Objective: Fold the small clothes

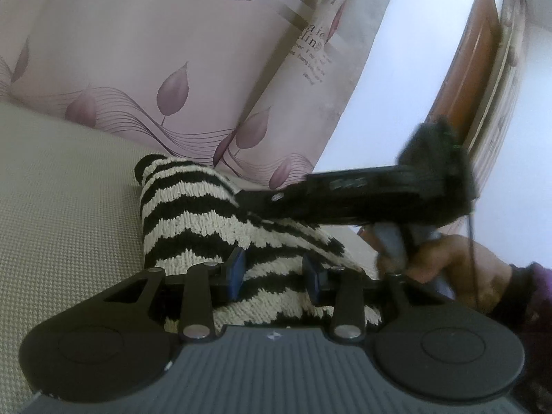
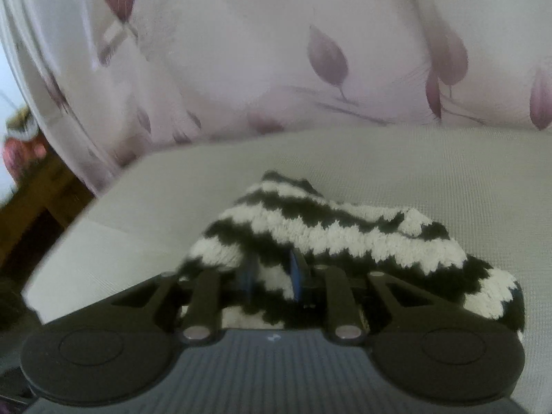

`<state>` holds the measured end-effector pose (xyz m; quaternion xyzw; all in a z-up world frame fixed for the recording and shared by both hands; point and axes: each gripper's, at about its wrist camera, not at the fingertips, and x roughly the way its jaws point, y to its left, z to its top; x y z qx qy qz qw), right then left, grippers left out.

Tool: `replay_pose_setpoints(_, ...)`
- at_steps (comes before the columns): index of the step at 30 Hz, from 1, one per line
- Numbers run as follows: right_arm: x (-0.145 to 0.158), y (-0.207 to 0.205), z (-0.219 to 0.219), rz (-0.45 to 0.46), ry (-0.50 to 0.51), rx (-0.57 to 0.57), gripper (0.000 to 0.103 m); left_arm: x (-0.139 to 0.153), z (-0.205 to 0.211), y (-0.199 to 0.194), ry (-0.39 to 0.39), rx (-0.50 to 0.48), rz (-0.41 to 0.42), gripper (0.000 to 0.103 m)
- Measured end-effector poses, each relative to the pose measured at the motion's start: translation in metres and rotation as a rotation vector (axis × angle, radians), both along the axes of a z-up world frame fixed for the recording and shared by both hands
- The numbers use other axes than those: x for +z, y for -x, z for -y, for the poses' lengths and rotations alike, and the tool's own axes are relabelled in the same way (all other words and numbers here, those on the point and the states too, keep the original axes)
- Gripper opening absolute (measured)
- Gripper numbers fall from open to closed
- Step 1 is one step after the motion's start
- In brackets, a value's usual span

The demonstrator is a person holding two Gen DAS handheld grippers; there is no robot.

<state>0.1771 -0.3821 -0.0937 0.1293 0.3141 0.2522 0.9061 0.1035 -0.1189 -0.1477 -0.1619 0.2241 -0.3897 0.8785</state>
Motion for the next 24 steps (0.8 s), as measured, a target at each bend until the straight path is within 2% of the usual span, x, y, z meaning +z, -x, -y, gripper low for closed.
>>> replay_pose_setpoints(4, 0.010, 0.020, 0.011, 0.078, 0.063, -0.068, 0.022, 0.002, 0.001, 0.002, -0.010, 0.003, 0.006, 0.040)
replay_pose_setpoints(7, -0.010, 0.018, 0.025, 0.035, 0.141, -0.165, 0.021, 0.005, 0.003, 0.003, -0.026, 0.003, 0.016, 0.040)
replay_pose_setpoints(10, -0.025, 0.019, 0.028, 0.061, 0.109, -0.176, 0.021, 0.007, 0.007, 0.007, -0.059, 0.015, 0.033, 0.040)
replay_pose_setpoints(14, -0.017, 0.026, 0.032, 0.073, 0.075, -0.199, 0.022, 0.013, 0.015, 0.010, -0.118, 0.033, 0.048, 0.040)
replay_pose_setpoints(19, 0.001, 0.087, 0.031, 0.174, 0.065, -0.236, 0.024, 0.016, 0.019, 0.012, -0.161, 0.046, 0.057, 0.041)
replay_pose_setpoints(24, -0.014, 0.144, 0.017, 0.200, 0.168, -0.239, 0.024, 0.019, 0.026, 0.016, -0.211, 0.056, 0.076, 0.044)
